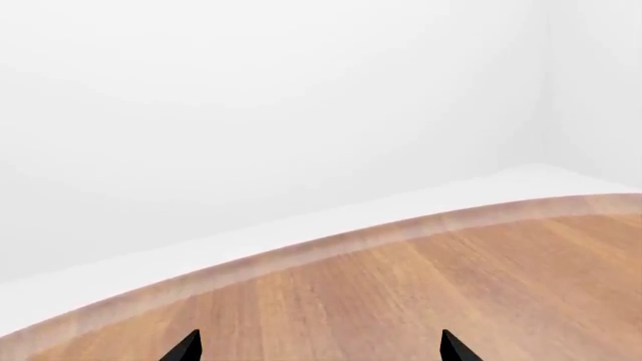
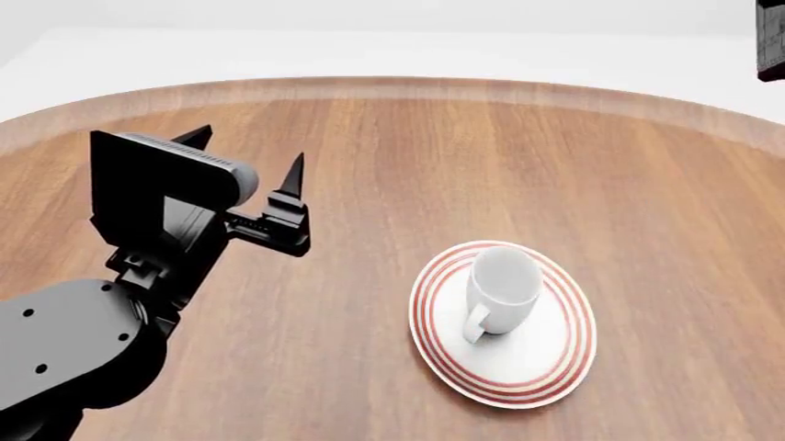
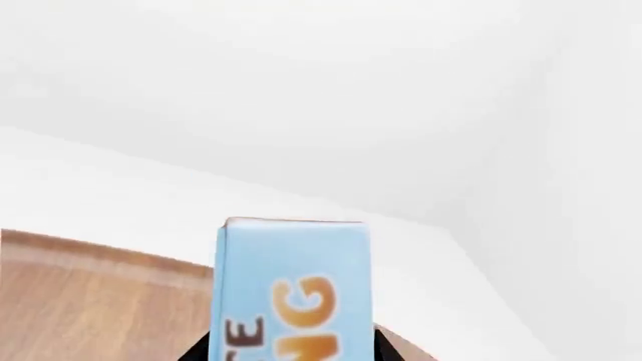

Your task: Pick up the white mug and put it on the plate, and put the chocolate pudding to the right of the plate.

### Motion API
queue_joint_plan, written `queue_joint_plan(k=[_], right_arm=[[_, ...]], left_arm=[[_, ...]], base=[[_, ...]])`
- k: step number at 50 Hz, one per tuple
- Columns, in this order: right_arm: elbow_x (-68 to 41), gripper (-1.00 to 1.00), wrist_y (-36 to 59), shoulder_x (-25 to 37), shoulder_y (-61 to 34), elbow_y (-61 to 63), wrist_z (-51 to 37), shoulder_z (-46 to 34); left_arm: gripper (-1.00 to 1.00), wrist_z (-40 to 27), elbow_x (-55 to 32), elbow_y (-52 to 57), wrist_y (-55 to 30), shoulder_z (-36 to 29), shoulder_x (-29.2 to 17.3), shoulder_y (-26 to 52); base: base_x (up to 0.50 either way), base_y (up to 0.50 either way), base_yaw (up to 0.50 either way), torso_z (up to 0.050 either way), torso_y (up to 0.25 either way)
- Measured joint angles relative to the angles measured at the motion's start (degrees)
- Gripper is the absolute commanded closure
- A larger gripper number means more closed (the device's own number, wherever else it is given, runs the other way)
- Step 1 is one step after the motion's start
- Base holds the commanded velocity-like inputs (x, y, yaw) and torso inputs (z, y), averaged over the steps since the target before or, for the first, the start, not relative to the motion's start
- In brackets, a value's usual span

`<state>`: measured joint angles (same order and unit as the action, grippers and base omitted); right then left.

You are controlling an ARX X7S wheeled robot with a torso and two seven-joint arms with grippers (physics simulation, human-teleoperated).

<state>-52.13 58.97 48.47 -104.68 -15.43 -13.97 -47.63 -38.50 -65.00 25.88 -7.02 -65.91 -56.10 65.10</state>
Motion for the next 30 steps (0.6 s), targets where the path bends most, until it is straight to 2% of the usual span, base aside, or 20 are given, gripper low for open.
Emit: queue_joint_plan(k=[12, 23, 30], right_arm=[[10.1, 1.0, -3.7, -6.8, -4.0, -17.9, 12.0, -9.8], [12.8, 1.0, -5.8, -10.9, -4.1, -29.5, 16.6, -12.1], [13.0, 1.0, -5.2, -11.1, -2.3, -30.9, 18.6, -13.2]], left_arm=[[-1.0, 0.2, 0.1, -0.3, 0.0, 0.0, 0.2, -0.2], [-1.0, 0.4, 0.2, -0.4, 0.2, 0.1, 0.2, -0.6], [-1.0, 0.5, 0.3, -0.6, 0.3, 0.1, 0.2, -0.9]], base=[[0.0, 0.0, 0.0, 0.0, 0.0], [0.0, 0.0, 0.0, 0.0, 0.0], [0.0, 0.0, 0.0, 0.0, 0.0]])
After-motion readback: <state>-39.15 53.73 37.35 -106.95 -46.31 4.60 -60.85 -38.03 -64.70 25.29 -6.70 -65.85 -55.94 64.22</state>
